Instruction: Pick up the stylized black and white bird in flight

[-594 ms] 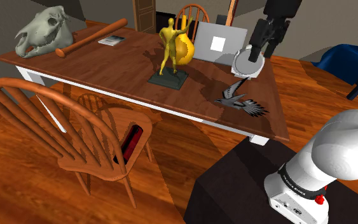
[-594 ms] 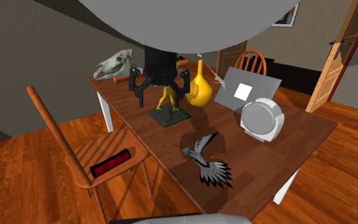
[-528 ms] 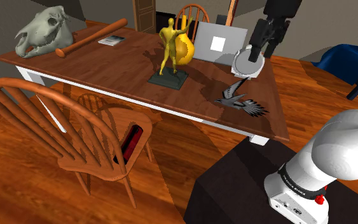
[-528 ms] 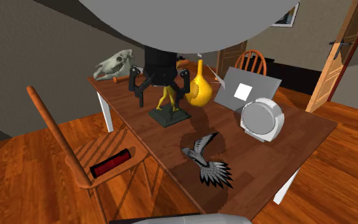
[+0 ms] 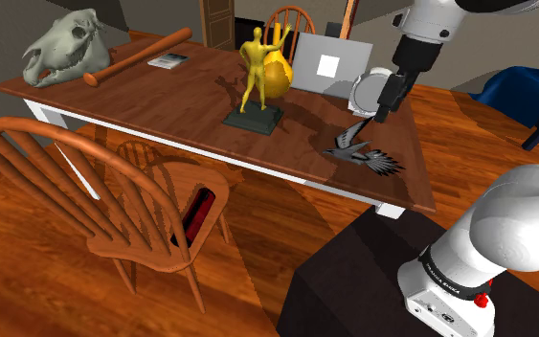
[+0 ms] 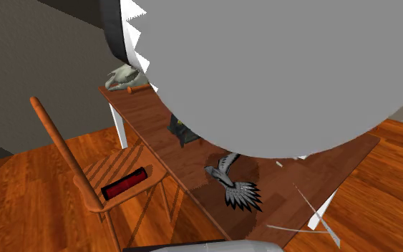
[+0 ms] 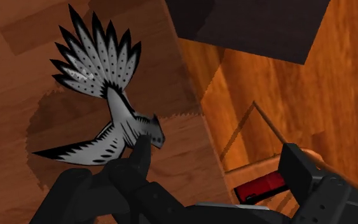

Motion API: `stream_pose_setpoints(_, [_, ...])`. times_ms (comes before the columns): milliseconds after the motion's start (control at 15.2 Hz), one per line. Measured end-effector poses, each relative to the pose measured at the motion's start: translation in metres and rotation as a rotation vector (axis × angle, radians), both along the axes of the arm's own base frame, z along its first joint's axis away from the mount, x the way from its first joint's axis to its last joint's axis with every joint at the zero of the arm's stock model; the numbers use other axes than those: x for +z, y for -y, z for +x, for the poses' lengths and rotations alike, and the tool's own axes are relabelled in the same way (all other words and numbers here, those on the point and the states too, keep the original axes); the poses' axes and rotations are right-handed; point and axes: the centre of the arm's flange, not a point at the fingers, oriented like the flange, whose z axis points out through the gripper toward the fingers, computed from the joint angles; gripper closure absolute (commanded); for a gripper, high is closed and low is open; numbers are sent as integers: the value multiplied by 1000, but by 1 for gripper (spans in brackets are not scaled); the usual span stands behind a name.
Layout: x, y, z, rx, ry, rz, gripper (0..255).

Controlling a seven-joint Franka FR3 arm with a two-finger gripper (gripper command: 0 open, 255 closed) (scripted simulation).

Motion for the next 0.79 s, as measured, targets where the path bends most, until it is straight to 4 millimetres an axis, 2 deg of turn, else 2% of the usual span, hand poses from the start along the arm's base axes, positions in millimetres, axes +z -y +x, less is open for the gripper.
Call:
stream_pose_setpoints(264, [-40, 30, -1, 94, 43, -2, 0])
stream_pose_setpoints(792, [-128, 85, 23, 285, 126, -7, 0])
